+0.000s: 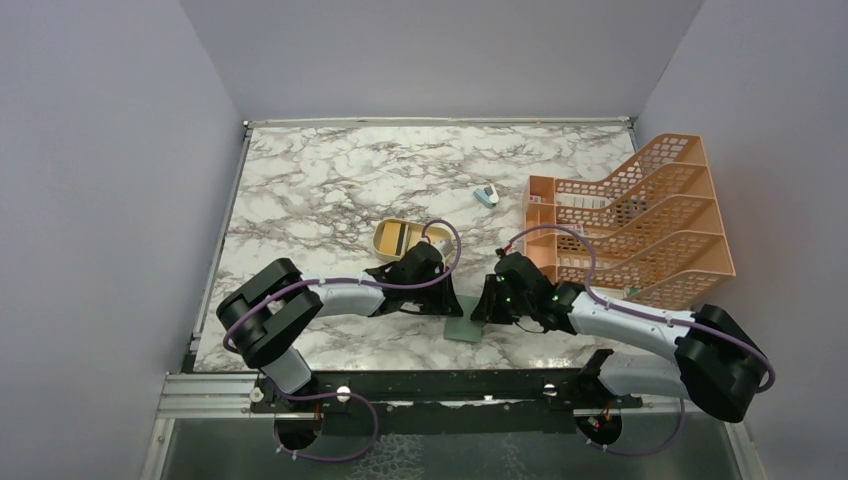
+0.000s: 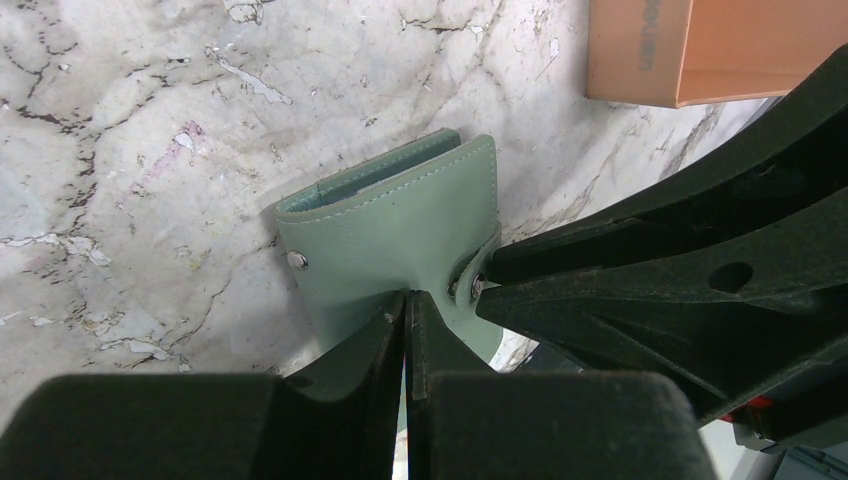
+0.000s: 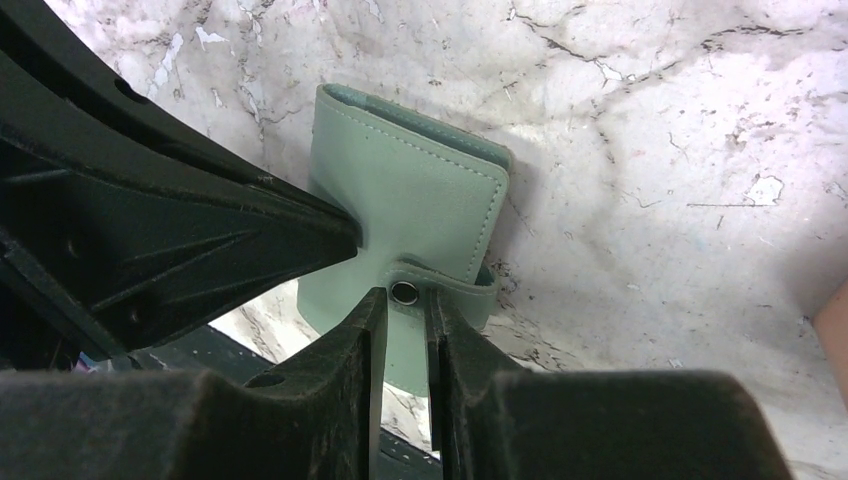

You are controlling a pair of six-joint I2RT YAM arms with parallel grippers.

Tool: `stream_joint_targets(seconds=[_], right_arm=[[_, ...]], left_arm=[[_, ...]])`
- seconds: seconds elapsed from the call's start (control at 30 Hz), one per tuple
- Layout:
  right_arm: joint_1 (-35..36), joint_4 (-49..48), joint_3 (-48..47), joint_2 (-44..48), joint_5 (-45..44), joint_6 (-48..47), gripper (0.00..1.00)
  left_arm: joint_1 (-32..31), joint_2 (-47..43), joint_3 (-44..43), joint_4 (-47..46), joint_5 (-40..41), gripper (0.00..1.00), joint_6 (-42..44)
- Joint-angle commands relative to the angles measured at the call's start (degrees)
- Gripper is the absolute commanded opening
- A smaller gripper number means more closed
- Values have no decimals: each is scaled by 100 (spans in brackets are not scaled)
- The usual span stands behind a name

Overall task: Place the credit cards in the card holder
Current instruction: Close the card holder at the center of the board.

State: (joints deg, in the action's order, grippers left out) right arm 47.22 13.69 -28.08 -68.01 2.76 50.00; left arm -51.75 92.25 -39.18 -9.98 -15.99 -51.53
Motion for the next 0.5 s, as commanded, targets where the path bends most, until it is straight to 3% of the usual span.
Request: stream_joint_targets(seconds=[0.0,0.47], right_arm=[[-32,-257,-83,-118,220,-188,21],[-29,-432,-105,-384,439,-212,14]], left_arm=[[-68,28,147,288,187,8,64],[-78,48,121,294,184,9,66]])
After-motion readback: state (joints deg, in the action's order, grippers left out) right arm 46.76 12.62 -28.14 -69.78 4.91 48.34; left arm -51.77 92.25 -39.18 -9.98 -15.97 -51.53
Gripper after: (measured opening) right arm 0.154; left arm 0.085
